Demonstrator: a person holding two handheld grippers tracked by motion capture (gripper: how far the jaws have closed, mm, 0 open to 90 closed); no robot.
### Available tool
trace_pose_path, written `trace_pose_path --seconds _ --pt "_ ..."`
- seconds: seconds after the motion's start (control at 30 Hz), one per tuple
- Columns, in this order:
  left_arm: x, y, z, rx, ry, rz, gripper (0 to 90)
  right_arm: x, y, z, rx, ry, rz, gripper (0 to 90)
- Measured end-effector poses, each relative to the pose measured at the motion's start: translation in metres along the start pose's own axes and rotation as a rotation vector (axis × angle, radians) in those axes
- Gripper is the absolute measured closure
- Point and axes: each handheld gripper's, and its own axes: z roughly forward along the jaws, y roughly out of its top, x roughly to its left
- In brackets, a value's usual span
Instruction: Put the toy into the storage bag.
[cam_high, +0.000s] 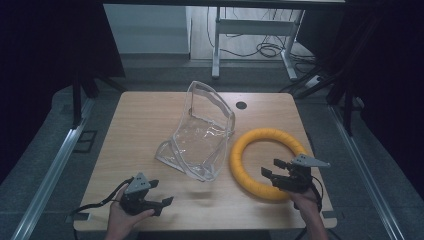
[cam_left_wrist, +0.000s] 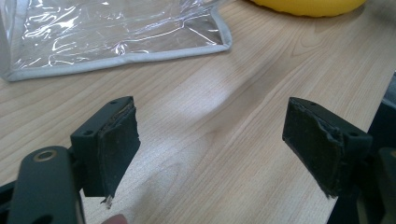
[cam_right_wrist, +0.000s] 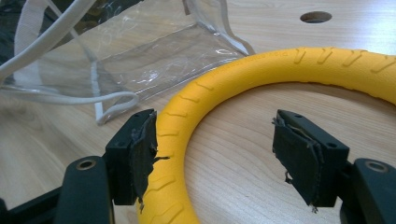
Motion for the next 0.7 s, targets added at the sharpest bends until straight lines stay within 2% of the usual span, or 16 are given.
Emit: trace_pose_path --seconds 0.2,0.43,0.7 --pt "-0.0004 -0.0005 -0.0020 -0.001 0.005 0.006 18.2 0.0001 -0.0019 -0.0004 0.011 0.006 -0.004 30.4" --pt "-0.0003 -0.0004 -0.0025 -0.001 0.005 0.006 18.1 -0.0022 -0.0037 -0.0057 0.006 -0.012 0.000 29.5" --pt "-0.0005 -0.0008 -0.0014 0.005 0.005 0.009 18.1 -0.0053 -0.0082 -0.0041 0.039 -0.031 -0.006 28.5"
